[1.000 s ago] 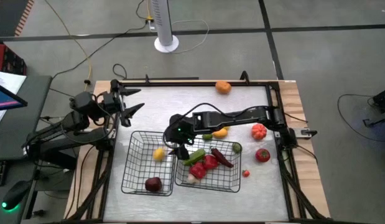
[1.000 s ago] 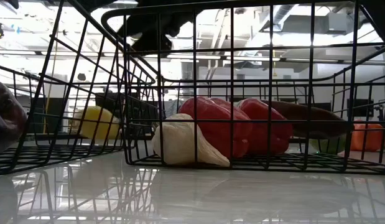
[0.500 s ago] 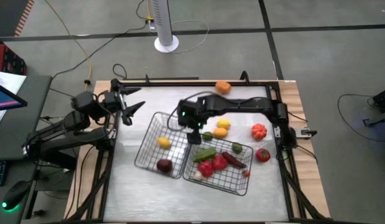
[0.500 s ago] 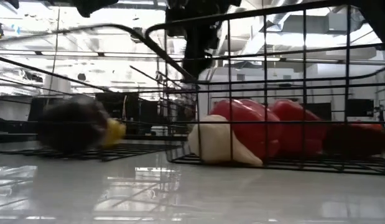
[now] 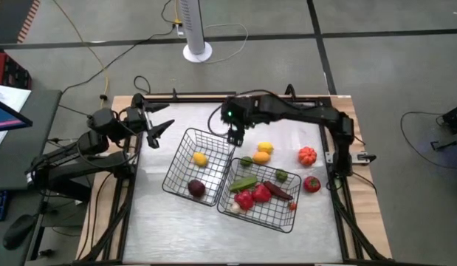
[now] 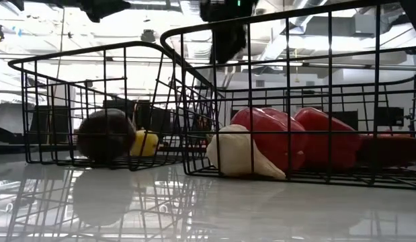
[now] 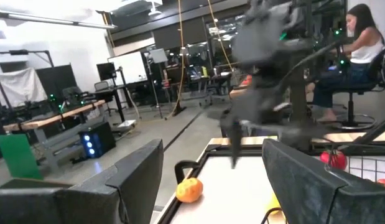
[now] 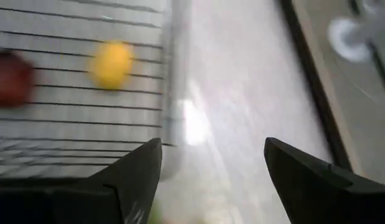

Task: Sort produce into baskets
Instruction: Adjust the left wire basket, then put the top lemon into the left wire basket

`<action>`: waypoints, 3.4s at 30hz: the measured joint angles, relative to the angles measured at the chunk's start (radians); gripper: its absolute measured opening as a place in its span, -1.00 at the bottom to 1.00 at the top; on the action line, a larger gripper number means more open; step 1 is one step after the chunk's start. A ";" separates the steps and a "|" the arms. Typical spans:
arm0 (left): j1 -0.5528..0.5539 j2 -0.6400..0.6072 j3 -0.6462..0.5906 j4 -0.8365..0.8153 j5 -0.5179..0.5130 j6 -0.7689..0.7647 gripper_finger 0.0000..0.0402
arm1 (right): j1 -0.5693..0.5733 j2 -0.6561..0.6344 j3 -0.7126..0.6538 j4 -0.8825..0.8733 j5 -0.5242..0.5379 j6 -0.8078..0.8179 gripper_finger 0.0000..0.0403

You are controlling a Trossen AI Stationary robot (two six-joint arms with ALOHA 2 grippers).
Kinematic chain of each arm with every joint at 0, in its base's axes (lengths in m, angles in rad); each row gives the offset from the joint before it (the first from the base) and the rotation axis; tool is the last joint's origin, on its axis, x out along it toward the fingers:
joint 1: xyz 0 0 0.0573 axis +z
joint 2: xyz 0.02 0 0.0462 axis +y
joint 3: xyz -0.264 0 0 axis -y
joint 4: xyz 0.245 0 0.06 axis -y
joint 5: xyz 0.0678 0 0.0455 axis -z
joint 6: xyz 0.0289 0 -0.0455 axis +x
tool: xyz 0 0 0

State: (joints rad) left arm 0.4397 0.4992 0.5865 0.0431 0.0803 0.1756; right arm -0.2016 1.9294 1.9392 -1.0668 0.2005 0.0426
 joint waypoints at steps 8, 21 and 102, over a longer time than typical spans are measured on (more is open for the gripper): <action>0.000 0.000 0.000 -0.001 -0.003 0.002 0.30 | -0.118 0.105 -0.059 0.011 -0.065 0.017 0.54; 0.000 0.000 0.000 -0.007 -0.034 0.026 0.30 | -0.012 0.233 -0.058 0.060 -0.273 -0.051 0.54; 0.000 -0.002 -0.001 -0.033 -0.047 0.011 0.30 | -0.108 -0.122 -0.442 0.209 -0.212 -0.014 0.07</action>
State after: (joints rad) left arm 0.4397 0.4973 0.5858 0.0097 0.0333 0.1864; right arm -0.3098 1.8078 1.4969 -0.8582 -0.0115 0.0286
